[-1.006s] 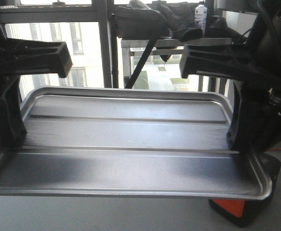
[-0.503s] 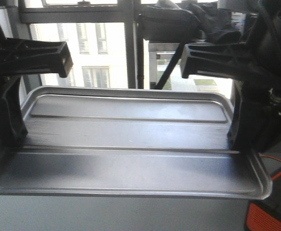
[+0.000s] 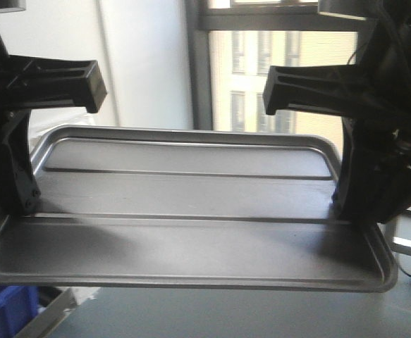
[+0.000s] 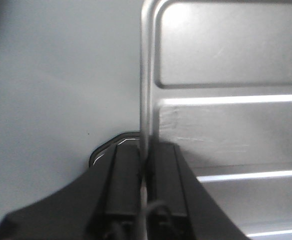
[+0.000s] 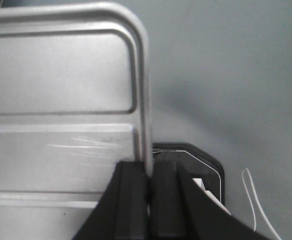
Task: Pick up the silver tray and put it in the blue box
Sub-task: 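Carry the tray with both grippers up to the blue bin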
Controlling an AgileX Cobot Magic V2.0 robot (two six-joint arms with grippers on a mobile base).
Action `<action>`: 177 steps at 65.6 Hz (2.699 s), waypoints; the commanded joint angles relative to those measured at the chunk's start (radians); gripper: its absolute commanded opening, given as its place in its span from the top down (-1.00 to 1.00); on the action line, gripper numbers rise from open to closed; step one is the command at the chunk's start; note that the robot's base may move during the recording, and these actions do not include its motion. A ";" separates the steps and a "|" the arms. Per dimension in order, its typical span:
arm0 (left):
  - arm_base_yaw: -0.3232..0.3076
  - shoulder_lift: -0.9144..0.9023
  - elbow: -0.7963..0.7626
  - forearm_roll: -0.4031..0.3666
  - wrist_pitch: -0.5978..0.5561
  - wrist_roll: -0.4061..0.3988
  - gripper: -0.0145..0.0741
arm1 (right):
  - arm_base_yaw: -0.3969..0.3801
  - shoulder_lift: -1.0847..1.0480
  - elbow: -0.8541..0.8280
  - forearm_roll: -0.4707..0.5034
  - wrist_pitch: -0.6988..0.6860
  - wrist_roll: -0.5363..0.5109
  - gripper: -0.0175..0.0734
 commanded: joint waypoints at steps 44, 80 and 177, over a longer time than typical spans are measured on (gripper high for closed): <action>-0.004 -0.028 -0.022 0.017 0.008 0.002 0.69 | -0.002 -0.033 -0.023 -0.041 -0.011 -0.001 0.49; -0.004 -0.028 -0.022 0.017 0.008 0.002 0.69 | -0.002 -0.033 -0.023 -0.041 -0.011 -0.001 0.49; -0.004 -0.028 -0.022 0.017 0.008 0.002 0.69 | -0.002 -0.033 -0.023 -0.041 -0.011 -0.001 0.49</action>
